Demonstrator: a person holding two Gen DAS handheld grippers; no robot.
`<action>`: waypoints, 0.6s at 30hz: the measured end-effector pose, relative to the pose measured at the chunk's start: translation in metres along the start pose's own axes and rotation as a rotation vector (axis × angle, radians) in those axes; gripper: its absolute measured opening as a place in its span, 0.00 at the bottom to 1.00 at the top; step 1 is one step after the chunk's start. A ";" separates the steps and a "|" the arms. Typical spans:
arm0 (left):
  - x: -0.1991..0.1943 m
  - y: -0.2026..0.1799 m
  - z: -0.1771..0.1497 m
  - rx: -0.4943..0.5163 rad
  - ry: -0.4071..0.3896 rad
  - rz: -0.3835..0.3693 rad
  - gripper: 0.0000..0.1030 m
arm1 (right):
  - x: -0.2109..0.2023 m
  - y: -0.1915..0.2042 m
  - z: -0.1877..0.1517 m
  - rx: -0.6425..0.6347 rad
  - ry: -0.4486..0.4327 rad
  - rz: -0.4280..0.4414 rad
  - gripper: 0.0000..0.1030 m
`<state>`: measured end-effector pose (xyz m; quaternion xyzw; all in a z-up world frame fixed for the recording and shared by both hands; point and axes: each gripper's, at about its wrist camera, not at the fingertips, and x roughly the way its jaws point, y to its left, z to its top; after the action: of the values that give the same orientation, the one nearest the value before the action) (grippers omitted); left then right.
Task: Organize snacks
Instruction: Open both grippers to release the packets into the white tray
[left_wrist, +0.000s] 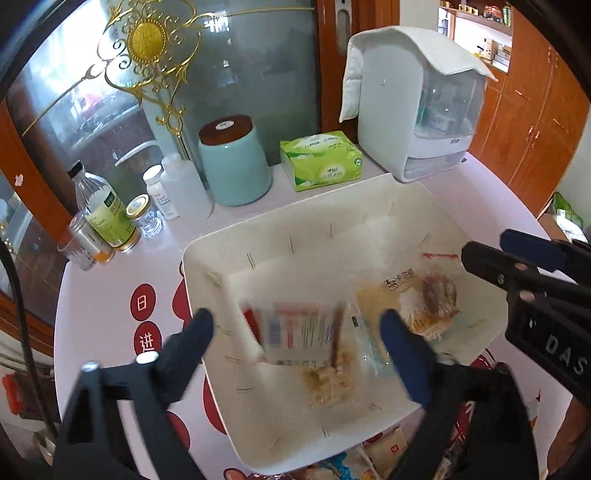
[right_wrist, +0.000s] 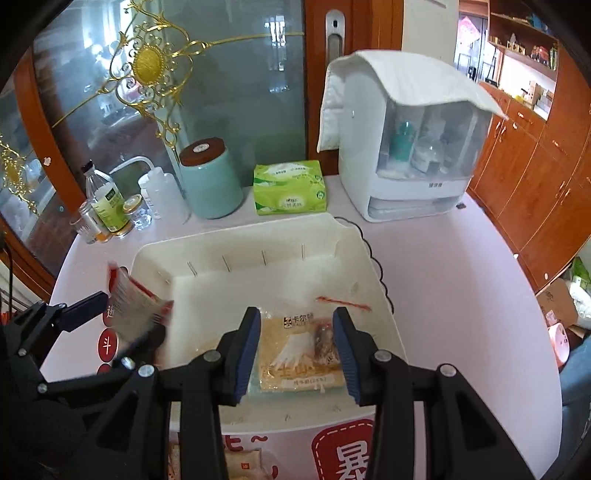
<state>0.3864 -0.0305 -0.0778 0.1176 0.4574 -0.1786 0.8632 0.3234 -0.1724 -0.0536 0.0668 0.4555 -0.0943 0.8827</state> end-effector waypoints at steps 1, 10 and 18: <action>0.003 -0.001 0.000 -0.002 0.005 -0.006 0.90 | 0.002 0.000 -0.001 0.003 0.004 -0.002 0.45; 0.009 -0.005 -0.006 -0.029 0.050 -0.062 0.90 | 0.002 -0.005 -0.011 0.030 0.023 0.019 0.52; -0.015 -0.010 -0.010 -0.040 0.028 -0.078 0.90 | -0.017 -0.007 -0.019 0.038 0.012 0.001 0.53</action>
<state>0.3667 -0.0326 -0.0709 0.0846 0.4773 -0.2014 0.8512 0.2972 -0.1738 -0.0506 0.0844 0.4587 -0.1021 0.8786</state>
